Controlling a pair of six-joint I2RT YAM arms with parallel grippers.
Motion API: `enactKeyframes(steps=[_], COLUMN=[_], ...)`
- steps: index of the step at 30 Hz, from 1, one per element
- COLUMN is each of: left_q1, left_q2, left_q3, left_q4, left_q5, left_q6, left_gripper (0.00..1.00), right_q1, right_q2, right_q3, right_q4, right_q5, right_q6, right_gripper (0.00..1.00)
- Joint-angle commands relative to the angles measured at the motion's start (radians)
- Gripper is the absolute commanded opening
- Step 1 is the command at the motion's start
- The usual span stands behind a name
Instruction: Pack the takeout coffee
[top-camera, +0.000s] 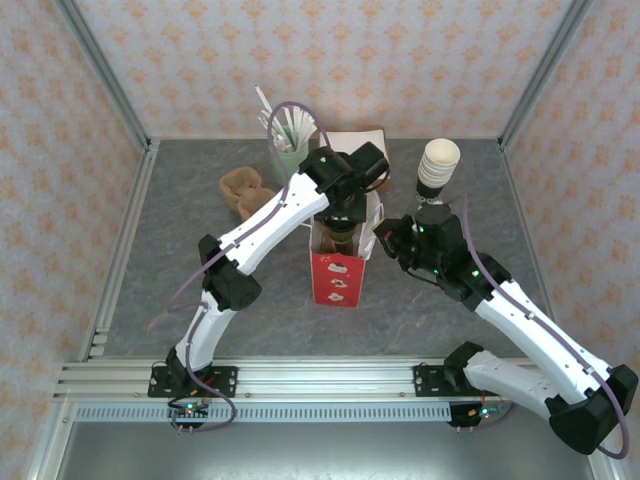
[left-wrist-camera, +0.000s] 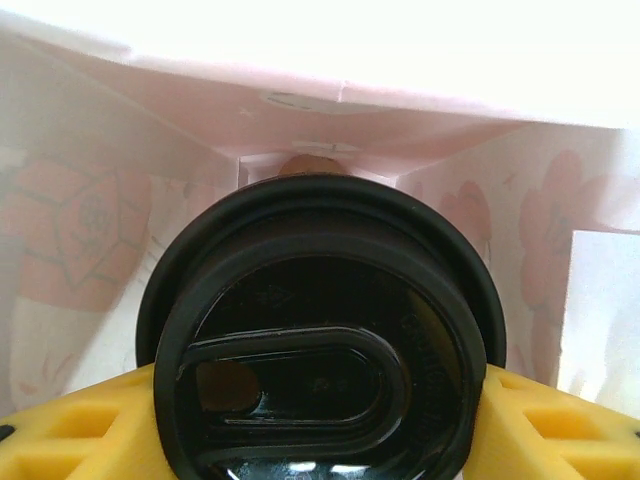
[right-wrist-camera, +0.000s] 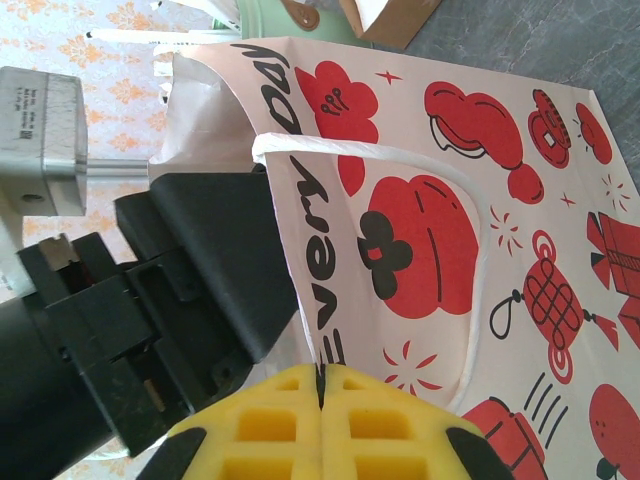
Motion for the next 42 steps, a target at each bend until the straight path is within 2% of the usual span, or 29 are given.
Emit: enactKeyframes(steps=[1,42], left_q1=[0.014,0.043], left_q2=[0.01,0.107], left_q3=[-0.028,-0.092], left_q4=[0.029,0.079], left_q5=[0.008,0.067], left_q6=[-0.015,-0.004], left_gripper=[0.61,0.61], right_q1=[0.008,0.008], right_q2=[-0.016,-0.009], right_q3=[0.008,0.001], right_q4=[0.003,-0.011], right_q5=[-0.011,-0.014], right_q6=[0.012,0.002], right_gripper=[0.0,0.0])
